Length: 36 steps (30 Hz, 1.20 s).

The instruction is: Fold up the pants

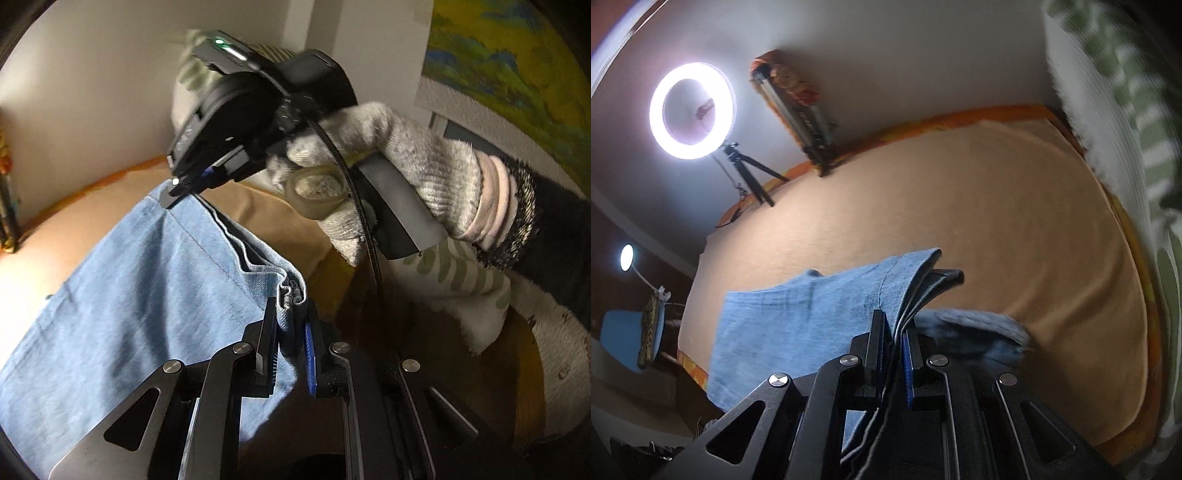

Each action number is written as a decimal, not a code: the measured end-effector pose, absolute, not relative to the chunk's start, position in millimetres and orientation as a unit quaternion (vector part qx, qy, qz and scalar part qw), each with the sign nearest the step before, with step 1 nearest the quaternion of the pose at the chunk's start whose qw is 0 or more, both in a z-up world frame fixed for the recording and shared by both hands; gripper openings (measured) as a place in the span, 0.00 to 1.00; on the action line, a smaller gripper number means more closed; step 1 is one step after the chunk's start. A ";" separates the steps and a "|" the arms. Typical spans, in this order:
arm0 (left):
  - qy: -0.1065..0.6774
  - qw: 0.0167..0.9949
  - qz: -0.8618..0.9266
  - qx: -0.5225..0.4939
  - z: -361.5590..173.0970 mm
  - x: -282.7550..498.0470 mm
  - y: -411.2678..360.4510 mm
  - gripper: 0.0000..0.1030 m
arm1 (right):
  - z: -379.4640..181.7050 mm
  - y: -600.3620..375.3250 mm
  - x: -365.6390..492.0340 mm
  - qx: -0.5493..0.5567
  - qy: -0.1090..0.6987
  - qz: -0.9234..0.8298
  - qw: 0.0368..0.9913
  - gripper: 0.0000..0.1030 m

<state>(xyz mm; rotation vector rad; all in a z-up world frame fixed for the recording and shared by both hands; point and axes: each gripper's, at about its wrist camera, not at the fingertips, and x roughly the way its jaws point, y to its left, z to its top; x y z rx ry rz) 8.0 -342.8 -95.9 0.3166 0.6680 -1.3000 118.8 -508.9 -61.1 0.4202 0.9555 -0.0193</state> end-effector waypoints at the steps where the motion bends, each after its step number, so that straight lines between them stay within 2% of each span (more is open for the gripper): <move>1: 0.307 0.730 -0.592 0.145 -100.1 7.8 -346.4 0.10 | -65.9 -511.1 117.9 0.202 0.458 -0.011 0.866 0.06; 13: 0.338 0.720 -0.586 0.154 -105.9 2.4 -357.4 0.10 | -115.1 -527.5 120.4 0.196 0.485 -0.028 0.852 0.06; 15: 0.343 0.715 -0.590 0.153 -108.1 -3.6 -361.8 0.11 | -116.7 -526.2 120.3 0.192 0.486 -0.030 0.852 0.06; 16: 0.345 0.713 -0.590 0.156 -108.1 -4.9 -362.0 0.14 | -117.2 -526.2 120.2 0.190 0.486 -0.031 0.852 0.06; 23: 0.341 0.711 -0.596 0.150 -97.2 -16.9 -350.5 0.15 | -110.7 -528.5 114.3 0.149 0.490 -0.070 0.856 0.12; 24: 0.340 0.715 -0.594 0.142 -92.3 -14.6 -343.5 0.18 | -107.6 -529.9 112.6 0.144 0.487 -0.077 0.858 0.12; 25: 0.338 0.719 -0.592 0.135 -88.6 -12.7 -337.2 0.21 | -102.8 -531.9 109.9 0.140 0.482 -0.085 0.861 0.16; 33: 0.324 0.786 -0.521 0.076 -50.7 35.5 -244.7 0.21 | -57.1 -515.3 93.9 0.146 0.426 -0.063 0.890 0.33; 35: 0.322 0.805 -0.494 0.067 -47.1 46.3 -217.5 0.26 | -51.8 -501.4 98.2 0.145 0.420 -0.049 0.895 0.36; 36: 0.322 0.817 -0.475 0.062 -46.5 52.9 -200.7 0.31 | -49.0 -492.1 100.8 0.143 0.418 -0.038 0.897 0.38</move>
